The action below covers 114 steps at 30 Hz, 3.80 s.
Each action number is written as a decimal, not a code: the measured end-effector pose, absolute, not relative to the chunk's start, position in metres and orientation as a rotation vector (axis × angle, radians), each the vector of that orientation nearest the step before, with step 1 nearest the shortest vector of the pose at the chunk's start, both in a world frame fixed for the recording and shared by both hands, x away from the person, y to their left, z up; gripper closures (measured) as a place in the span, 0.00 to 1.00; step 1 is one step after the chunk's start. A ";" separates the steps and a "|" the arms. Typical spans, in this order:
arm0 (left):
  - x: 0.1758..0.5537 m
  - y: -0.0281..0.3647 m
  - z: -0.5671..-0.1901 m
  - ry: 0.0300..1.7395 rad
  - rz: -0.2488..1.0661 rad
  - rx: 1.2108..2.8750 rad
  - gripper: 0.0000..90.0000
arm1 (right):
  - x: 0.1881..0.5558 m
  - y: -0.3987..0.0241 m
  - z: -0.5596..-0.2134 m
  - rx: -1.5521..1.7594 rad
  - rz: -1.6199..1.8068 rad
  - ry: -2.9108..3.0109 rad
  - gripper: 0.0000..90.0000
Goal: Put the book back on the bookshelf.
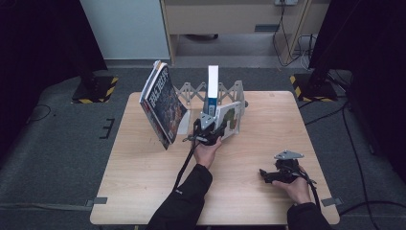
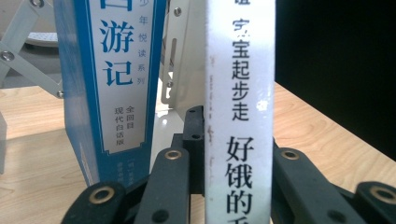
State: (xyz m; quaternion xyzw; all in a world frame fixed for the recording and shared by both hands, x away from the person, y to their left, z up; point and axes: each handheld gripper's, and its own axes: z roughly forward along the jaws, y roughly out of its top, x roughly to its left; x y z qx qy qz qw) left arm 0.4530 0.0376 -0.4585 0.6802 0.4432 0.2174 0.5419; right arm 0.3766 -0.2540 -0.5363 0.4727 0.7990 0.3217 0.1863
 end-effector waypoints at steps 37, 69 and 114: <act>0.435 0.036 -0.497 1.049 0.498 1.761 0.81 | 0.375 -0.253 -0.539 1.318 0.933 2.230 0.03; 0.407 0.058 -0.503 1.046 0.486 1.783 0.80 | 0.376 -0.253 -0.539 1.319 0.933 2.231 0.03; 0.434 0.021 -0.503 0.966 0.408 1.800 0.73 | 0.376 -0.251 -0.539 1.314 0.940 2.243 0.03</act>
